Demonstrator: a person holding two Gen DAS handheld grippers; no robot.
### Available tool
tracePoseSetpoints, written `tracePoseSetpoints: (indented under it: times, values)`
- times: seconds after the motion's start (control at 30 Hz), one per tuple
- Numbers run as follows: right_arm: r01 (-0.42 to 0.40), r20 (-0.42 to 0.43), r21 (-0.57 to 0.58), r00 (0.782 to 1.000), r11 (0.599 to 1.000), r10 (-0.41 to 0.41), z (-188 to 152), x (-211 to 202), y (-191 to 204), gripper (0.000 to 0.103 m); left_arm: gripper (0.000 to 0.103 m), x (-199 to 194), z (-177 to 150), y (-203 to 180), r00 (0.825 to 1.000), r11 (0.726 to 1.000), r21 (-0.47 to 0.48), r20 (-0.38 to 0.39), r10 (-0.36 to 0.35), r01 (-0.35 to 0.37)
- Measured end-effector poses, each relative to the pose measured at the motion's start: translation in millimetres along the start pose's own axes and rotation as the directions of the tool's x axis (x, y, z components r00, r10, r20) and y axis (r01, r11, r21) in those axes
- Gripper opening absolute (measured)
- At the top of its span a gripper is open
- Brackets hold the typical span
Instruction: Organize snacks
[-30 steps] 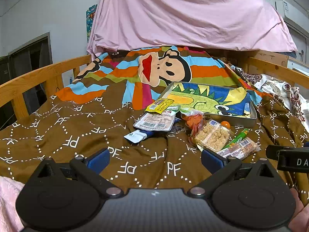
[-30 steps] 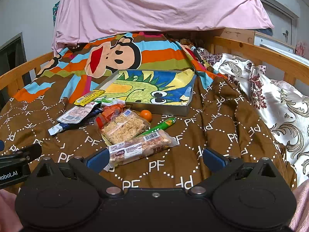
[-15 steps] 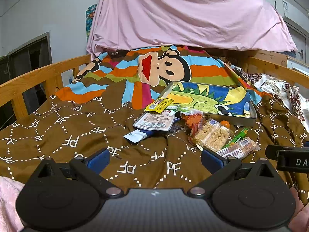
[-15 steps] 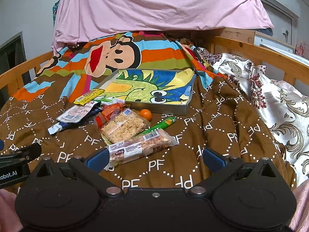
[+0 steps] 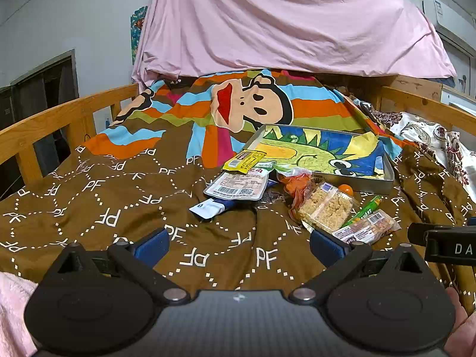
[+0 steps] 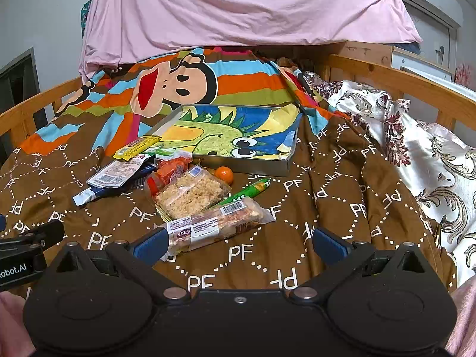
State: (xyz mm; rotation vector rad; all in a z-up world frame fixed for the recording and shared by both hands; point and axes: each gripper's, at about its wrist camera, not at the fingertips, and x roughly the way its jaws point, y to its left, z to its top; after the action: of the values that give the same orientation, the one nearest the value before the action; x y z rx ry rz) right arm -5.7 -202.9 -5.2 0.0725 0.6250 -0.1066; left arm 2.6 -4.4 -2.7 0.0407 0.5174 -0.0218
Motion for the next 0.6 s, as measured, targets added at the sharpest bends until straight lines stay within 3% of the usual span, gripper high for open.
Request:
tracePoseSetpoints:
  times: [0.6]
  values:
    - [0.003, -0.011, 0.0, 1.0, 1.0, -0.003, -3.1, 4.3, -1.1, 0.102, 0.103, -0.7, -1.1, -0.5, 1.0, 1.0, 0.007, -0.01, 0.005, -0.005]
